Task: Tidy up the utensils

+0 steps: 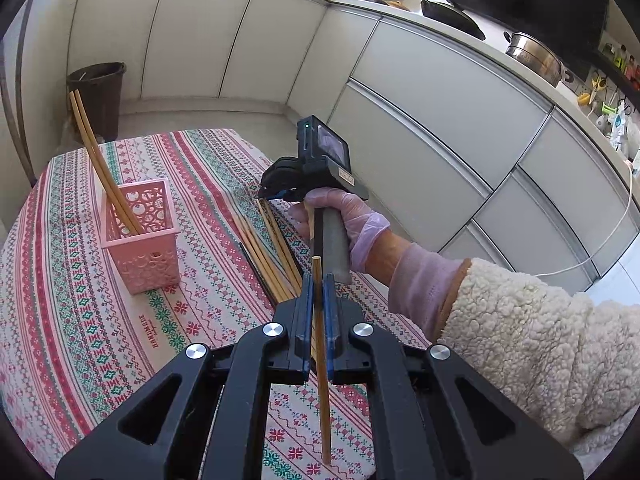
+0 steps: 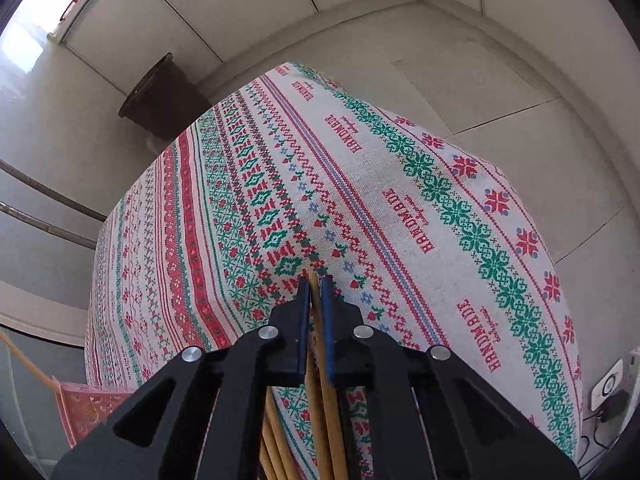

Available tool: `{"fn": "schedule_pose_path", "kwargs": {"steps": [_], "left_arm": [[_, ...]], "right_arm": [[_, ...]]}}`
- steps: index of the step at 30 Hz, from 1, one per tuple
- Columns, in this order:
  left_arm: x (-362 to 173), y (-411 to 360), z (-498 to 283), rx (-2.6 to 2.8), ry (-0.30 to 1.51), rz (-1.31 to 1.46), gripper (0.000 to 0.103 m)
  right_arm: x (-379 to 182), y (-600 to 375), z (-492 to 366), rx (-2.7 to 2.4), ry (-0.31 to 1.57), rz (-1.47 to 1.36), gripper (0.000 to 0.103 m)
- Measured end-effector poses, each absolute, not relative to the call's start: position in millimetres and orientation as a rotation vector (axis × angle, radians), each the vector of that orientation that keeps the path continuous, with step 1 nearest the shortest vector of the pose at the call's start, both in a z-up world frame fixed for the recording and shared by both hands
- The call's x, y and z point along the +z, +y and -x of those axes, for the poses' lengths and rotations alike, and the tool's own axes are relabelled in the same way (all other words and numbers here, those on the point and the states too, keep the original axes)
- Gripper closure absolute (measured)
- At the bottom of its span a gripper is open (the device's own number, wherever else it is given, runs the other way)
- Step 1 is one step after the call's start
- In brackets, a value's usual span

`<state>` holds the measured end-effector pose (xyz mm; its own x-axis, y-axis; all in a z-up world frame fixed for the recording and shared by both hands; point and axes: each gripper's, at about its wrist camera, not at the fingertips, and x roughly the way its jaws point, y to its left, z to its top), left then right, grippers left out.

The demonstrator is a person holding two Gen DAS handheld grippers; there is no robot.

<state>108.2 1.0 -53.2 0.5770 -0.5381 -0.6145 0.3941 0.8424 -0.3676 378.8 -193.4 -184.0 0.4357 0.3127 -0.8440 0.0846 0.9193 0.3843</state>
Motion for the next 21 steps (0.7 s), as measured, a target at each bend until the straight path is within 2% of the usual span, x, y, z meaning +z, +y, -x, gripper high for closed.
{"fn": "schedule_pose_path", "kwargs": {"steps": [6,15,18,21], "left_arm": [[-41.2,6.6,-99.3,-0.538,0.742,0.195,0.098],[-16.4,17.3,-79.1,-0.531,0.66,0.201,0.098],[-34.7,11.1,-90.6,-0.515,0.769,0.191,0.098],[-83.9,-1.1,-122.0,-0.43,0.982,0.182,0.088]], "right_arm": [[-140.5,-189.3,-341.7,0.178,1.055,-0.345,0.097],[-65.3,-187.3,-239.9,0.308,0.949,-0.324,0.097],[-56.2,-196.8,-208.4,0.323,0.937,-0.36,0.097],[-47.1,-206.4,-186.8,0.336,0.912,-0.38,0.097]]}}
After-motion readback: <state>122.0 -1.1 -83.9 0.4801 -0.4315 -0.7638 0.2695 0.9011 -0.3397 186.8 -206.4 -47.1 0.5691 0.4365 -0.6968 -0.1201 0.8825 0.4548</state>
